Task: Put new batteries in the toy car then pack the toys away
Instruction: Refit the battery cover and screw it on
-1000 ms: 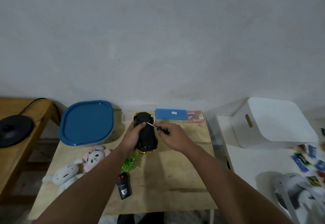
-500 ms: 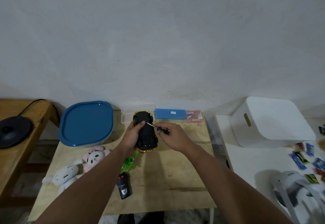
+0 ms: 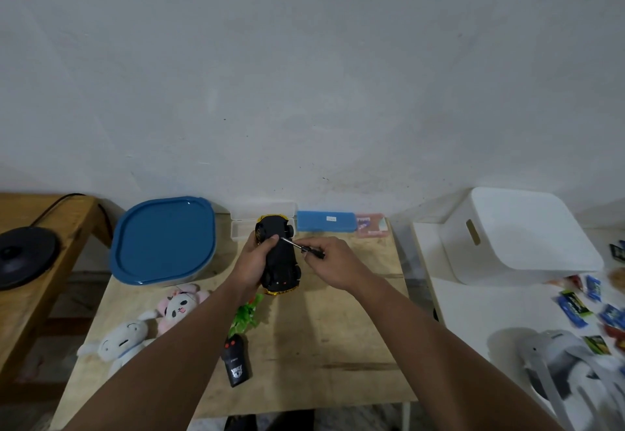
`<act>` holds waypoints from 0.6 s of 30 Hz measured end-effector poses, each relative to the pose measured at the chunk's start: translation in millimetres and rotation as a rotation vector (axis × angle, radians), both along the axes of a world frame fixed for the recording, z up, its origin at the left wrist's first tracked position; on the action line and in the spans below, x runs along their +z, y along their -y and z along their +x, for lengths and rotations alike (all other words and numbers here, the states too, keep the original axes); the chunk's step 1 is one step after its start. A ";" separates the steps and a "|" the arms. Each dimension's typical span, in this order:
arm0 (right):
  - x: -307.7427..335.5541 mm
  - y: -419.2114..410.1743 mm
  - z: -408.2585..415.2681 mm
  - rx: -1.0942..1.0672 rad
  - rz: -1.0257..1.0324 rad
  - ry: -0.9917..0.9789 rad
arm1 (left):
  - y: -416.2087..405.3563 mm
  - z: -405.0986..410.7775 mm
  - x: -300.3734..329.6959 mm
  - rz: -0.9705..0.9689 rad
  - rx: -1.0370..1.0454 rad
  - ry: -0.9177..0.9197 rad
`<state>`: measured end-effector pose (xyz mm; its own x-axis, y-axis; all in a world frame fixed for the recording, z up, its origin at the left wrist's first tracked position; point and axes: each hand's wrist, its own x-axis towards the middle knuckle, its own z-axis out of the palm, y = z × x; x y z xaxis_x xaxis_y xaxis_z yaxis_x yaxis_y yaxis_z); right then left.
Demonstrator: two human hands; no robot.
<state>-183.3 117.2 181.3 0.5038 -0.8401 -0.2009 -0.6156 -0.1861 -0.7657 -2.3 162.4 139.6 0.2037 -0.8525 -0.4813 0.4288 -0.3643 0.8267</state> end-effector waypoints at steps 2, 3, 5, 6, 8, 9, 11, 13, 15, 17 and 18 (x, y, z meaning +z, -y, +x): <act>4.6 2.2 -0.4 0.068 -0.086 -0.089 | -0.6 0.1 -3.5 -0.021 -0.017 0.083; 6.9 3.7 -0.2 0.111 -0.144 -0.148 | -1.0 -0.1 -5.0 -0.031 -0.025 0.119; 10.1 7.3 0.9 0.206 -0.251 -0.304 | -1.6 -0.8 -7.8 -0.044 -0.043 0.179; 10.5 9.8 1.4 0.248 -0.285 -0.384 | -2.0 -1.4 -8.8 -0.049 -0.051 0.197; 10.6 13.1 3.1 0.307 -0.333 -0.492 | -3.0 -2.4 -10.2 -0.049 -0.064 0.216; 10.5 13.5 3.9 0.316 -0.348 -0.504 | -3.7 -2.7 -10.6 -0.046 -0.069 0.223; 12.5 13.0 4.5 0.283 -0.334 -0.451 | -3.9 -2.2 -9.8 -0.041 -0.074 0.242; 14.6 12.8 3.7 0.163 -0.217 -0.346 | -2.3 -0.1 -6.7 -0.041 -0.081 0.271; 15.8 13.3 3.0 0.065 -0.067 -0.254 | -0.2 2.4 -4.4 -0.049 -0.094 0.300; 17.0 13.8 4.4 0.027 0.023 -0.202 | -0.4 4.0 -2.5 -0.058 -0.113 0.331; 18.0 14.0 5.9 0.017 0.046 -0.193 | -0.9 4.2 -2.0 -0.064 -0.118 0.338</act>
<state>-177.4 103.3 199.3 0.4659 -0.8197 -0.3332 -0.7490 -0.1649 -0.6417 1.9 163.3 137.6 0.2404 -0.9060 -0.3484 0.0854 -0.3378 0.9373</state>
